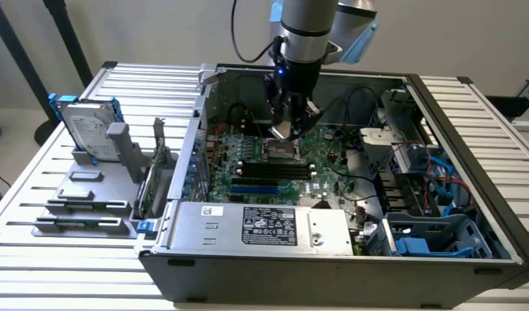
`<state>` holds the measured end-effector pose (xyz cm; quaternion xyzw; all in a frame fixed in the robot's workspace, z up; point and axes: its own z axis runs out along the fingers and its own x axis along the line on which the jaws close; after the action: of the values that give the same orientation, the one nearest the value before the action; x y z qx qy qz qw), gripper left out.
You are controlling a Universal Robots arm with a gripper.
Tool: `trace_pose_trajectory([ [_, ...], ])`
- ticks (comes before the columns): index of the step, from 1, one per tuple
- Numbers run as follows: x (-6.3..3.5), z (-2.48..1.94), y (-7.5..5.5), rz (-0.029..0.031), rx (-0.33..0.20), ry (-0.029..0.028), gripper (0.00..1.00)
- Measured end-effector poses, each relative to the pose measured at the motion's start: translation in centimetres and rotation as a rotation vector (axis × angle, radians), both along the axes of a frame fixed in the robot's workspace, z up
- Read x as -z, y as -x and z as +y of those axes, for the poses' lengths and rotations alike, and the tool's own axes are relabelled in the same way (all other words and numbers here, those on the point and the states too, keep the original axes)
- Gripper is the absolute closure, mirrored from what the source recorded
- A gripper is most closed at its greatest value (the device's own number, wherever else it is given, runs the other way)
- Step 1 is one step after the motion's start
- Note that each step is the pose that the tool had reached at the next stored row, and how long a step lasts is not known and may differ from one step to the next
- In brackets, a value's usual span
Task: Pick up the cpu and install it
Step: 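Place the cpu into insertion slot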
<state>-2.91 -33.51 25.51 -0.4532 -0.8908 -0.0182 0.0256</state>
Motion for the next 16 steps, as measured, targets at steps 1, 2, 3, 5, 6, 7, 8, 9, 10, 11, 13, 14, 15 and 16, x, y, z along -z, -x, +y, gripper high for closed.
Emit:
trace_pose_trajectory([
  [1,0.10,0.00,0.0,0.0000,0.018,0.0000,0.45],
  [2,0.21,0.00,0.0,0.0000,0.036,0.0000,0.45],
  [3,0.32,0.00,0.0,0.0000,0.055,0.0000,0.45],
  [5,0.53,0.00,0.0,0.0000,0.092,-0.0001,0.45],
  [6,0.63,0.00,0.0,0.0000,0.110,0.0000,0.45],
  [7,0.73,0.00,0.0,0.0000,0.128,0.0000,0.45],
  [8,0.84,0.00,0.0,0.0000,0.146,0.0000,0.45],
  [9,0.94,0.00,0.0,0.0000,0.164,0.0000,0.45],
  [10,1.04,0.00,0.0,0.0001,0.182,0.0001,0.45],
  [11,1.15,0.00,0.0,0.0000,0.201,0.0000,0.45],
  [13,1.35,0.00,0.0,0.0001,0.238,0.0000,0.45],
  [14,1.39,0.00,0.0,0.0003,0.253,0.0000,0.45],
  [15,1.43,0.00,0.0,0.0007,0.269,0.0001,0.45],
  [16,1.47,0.00,0.0,0.0009,0.284,0.0002,0.45],
])
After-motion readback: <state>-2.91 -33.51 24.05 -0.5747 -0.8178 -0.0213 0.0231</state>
